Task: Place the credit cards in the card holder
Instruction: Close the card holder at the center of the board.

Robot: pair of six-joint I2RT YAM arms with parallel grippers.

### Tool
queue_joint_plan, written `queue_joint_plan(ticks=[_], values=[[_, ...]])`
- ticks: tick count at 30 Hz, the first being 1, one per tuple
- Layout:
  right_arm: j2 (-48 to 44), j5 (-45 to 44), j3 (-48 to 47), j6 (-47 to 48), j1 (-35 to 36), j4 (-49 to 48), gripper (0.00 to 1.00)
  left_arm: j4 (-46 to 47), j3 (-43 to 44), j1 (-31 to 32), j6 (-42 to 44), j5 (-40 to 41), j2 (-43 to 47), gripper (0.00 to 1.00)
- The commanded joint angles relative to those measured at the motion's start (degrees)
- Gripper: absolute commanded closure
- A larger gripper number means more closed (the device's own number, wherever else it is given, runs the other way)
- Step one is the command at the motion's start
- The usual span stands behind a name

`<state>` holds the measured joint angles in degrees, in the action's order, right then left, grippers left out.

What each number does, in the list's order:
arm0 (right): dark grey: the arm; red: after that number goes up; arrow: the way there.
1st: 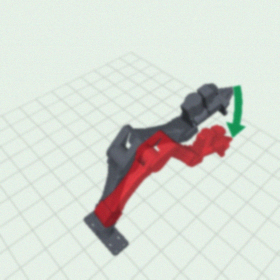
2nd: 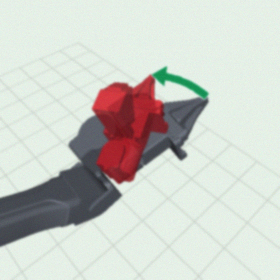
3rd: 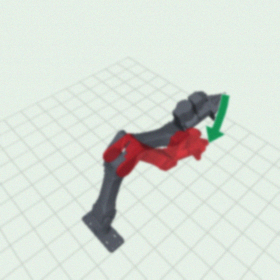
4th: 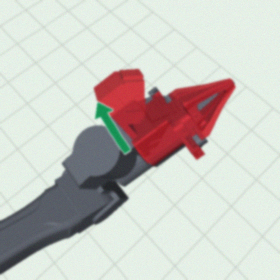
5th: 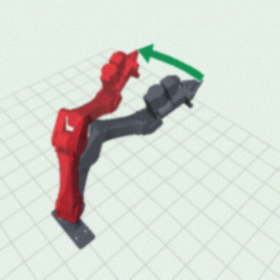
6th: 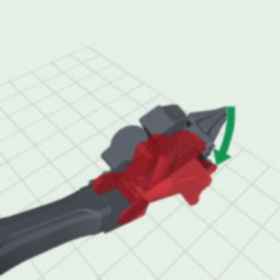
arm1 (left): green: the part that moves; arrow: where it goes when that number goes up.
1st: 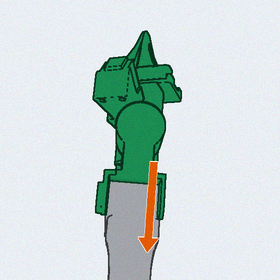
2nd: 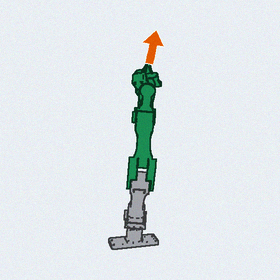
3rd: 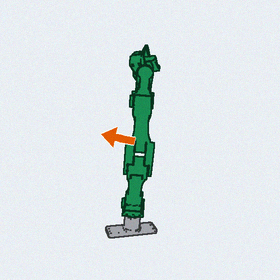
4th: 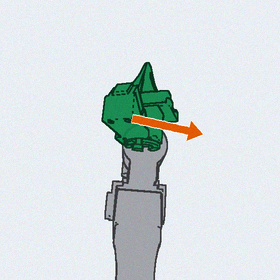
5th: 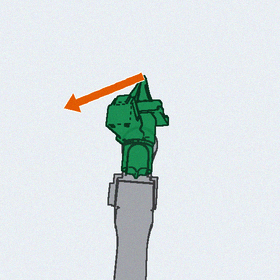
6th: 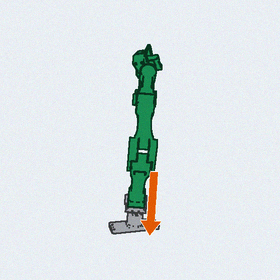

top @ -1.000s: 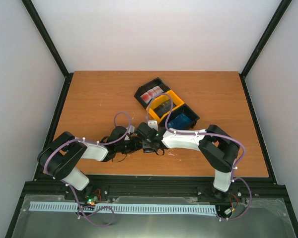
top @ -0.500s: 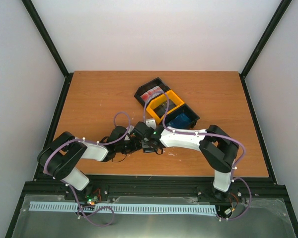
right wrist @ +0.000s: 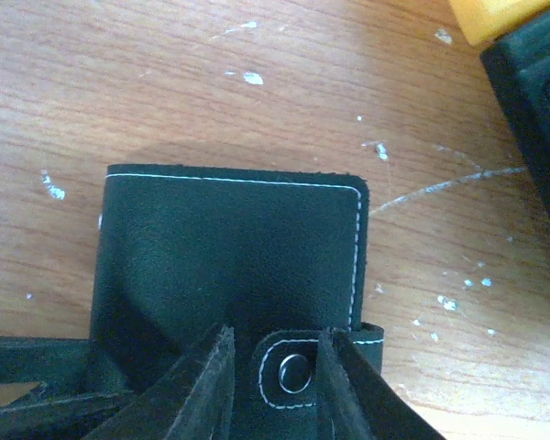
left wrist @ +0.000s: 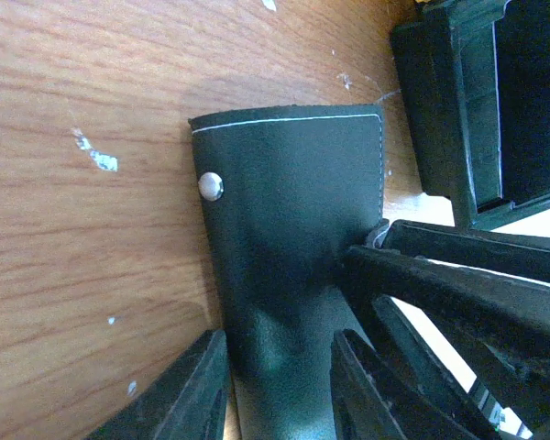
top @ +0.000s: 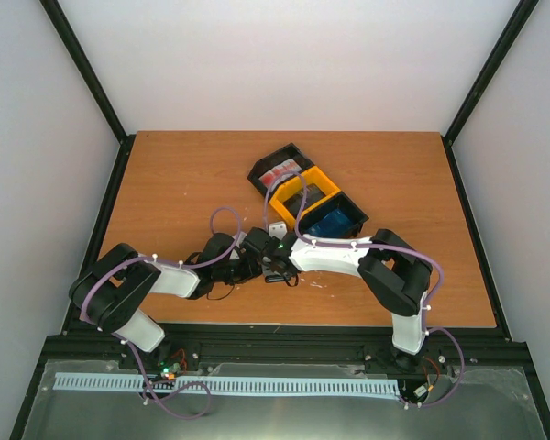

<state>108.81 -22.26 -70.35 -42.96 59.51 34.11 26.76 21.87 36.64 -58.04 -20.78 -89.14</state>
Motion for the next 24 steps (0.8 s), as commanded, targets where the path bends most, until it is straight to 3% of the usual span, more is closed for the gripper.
queue_joint_plan(ticks=[1,15,24], values=[[0.69,-2.96,-0.66,-2.12,0.52,2.32,0.75,-10.77,-2.34,-0.26,-0.49,3.45,-2.94,0.66],[-2.42,-3.62,1.07,-3.95,0.52,0.32,0.97,-10.6,-2.36,-0.34,-0.36,3.31,-3.12,0.66],[-3.75,-3.67,2.07,-5.2,0.52,-0.35,0.97,-10.39,-2.44,-0.36,-0.4,3.16,-3.2,0.66]])
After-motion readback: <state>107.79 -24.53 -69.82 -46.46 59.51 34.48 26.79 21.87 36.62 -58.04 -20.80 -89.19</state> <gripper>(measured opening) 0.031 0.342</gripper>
